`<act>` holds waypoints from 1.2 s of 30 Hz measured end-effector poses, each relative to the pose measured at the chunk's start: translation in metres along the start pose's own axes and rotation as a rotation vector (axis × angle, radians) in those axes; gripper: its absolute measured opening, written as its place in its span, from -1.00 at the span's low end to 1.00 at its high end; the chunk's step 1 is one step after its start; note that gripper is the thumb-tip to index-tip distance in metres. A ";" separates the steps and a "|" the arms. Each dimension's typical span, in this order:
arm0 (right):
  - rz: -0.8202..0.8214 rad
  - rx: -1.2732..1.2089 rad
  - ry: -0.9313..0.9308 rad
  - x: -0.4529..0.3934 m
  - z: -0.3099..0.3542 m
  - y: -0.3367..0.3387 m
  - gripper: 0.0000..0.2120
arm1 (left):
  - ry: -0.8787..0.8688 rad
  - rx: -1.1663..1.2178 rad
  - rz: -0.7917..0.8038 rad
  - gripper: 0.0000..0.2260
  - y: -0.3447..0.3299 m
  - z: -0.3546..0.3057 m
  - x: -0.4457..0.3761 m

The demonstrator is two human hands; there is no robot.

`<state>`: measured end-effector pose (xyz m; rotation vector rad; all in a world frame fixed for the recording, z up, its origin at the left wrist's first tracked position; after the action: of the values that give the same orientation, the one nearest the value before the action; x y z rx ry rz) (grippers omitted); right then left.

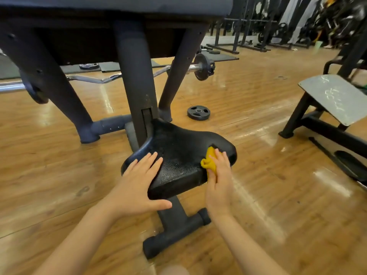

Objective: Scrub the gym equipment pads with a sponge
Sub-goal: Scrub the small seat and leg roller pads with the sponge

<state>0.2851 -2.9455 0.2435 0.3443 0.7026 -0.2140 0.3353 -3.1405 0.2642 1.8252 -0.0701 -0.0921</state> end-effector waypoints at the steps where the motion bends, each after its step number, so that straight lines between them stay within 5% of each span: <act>1: 0.068 0.024 0.110 0.012 0.013 -0.011 -0.69 | -0.022 -0.017 0.018 0.11 0.001 0.001 0.000; 5: 0.284 0.064 0.352 0.023 0.026 -0.017 -0.69 | -0.059 -0.063 0.006 0.09 -0.001 0.000 0.000; 11: 0.085 0.072 -0.010 -0.021 -0.012 0.014 -0.71 | -0.041 -0.085 -0.061 -0.03 0.001 -0.003 0.003; 13: 0.077 0.107 0.104 -0.008 0.007 0.000 -0.73 | -0.040 -0.068 -0.069 -0.04 0.000 -0.003 0.002; 20: 0.420 0.269 0.674 0.042 0.059 -0.042 -0.70 | -0.045 -0.013 -0.077 -0.04 0.001 -0.002 0.002; 28: 0.343 0.272 0.482 0.013 0.029 -0.010 -0.62 | -0.038 -0.033 -0.127 -0.05 -0.001 -0.002 0.003; 36: 0.631 0.426 0.854 0.023 0.046 -0.024 -0.36 | 0.053 0.076 -0.157 -0.01 -0.007 0.011 0.015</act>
<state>0.3220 -2.9871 0.2552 1.0758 1.3447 0.4253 0.3489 -3.1511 0.2544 1.9062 0.1083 -0.1534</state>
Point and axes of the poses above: each hand's wrist, its own x-axis away from the middle knuckle, its own y-axis out of the back of the hand, z = x × y, the point moved 6 cm from there along -x, towards the middle knuckle, and after that the axes turned 6 degrees about y, right-handed, at the moved point
